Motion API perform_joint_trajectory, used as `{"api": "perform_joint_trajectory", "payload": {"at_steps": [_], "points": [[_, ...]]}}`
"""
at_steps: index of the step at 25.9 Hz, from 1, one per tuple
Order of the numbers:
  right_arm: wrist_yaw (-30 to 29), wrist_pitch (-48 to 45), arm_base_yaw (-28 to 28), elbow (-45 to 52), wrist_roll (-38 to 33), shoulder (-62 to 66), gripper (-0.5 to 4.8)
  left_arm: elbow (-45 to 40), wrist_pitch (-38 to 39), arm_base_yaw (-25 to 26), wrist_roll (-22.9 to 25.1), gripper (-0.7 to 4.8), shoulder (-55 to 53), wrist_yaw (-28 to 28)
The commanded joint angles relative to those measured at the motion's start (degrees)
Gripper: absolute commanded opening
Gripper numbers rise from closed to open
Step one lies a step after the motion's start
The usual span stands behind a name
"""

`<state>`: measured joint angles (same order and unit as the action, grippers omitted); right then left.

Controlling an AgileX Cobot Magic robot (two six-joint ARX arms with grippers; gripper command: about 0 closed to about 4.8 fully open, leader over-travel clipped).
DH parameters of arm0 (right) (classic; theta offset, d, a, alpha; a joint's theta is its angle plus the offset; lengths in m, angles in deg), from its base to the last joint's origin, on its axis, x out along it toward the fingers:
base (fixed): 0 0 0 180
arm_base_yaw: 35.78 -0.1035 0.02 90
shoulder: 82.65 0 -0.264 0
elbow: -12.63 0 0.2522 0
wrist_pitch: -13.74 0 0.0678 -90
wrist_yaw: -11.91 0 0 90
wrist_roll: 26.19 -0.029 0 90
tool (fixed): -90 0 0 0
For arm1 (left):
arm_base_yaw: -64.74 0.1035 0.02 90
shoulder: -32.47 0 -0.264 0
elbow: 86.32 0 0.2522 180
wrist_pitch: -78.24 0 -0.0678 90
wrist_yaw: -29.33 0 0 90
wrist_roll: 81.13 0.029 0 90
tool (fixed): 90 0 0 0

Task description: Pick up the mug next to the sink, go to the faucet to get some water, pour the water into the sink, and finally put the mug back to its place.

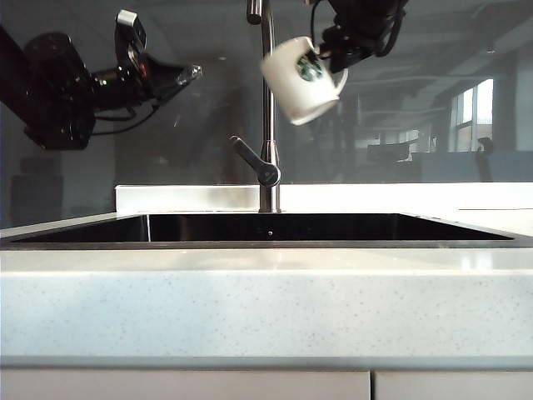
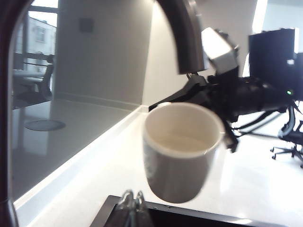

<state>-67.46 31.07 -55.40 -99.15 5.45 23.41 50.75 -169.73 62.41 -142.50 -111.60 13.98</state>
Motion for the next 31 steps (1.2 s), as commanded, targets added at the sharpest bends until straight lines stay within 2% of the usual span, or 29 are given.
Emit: {"api": "perform_joint_trajectory", "payload": {"at_steps": [1, 7, 8, 14, 27, 31], "points": [[3.32, -2.89, -0.09, -0.79, 8.07, -1.44, -0.06, 0.17, -2.08, 0.15, -0.63, -0.03, 1.20, 2.36], [8.63, -1.84, -0.44, -0.79, 17.09, -1.44, -0.06, 0.20, -2.08, 0.00, -2.56, -0.03, 1.70, 3.41], [8.94, -1.86, -0.50, -0.79, 21.00, -1.44, -0.06, 0.20, -2.08, 0.00, -2.64, -0.03, 1.70, 3.61], [12.20, -1.88, -2.51, -0.79, 33.62, -1.46, -0.06, 0.20, -2.05, 0.11, -3.61, -0.03, 2.25, 3.87], [13.44, -2.19, -4.72, -0.79, 47.23, -2.23, -0.06, 0.20, -1.97, 0.11, -4.04, -0.03, 3.48, 3.58], [13.49, -2.16, -4.74, -0.79, 53.94, -2.71, -0.06, 0.20, -1.95, 0.09, -5.42, -0.03, 3.52, 3.72]]}}
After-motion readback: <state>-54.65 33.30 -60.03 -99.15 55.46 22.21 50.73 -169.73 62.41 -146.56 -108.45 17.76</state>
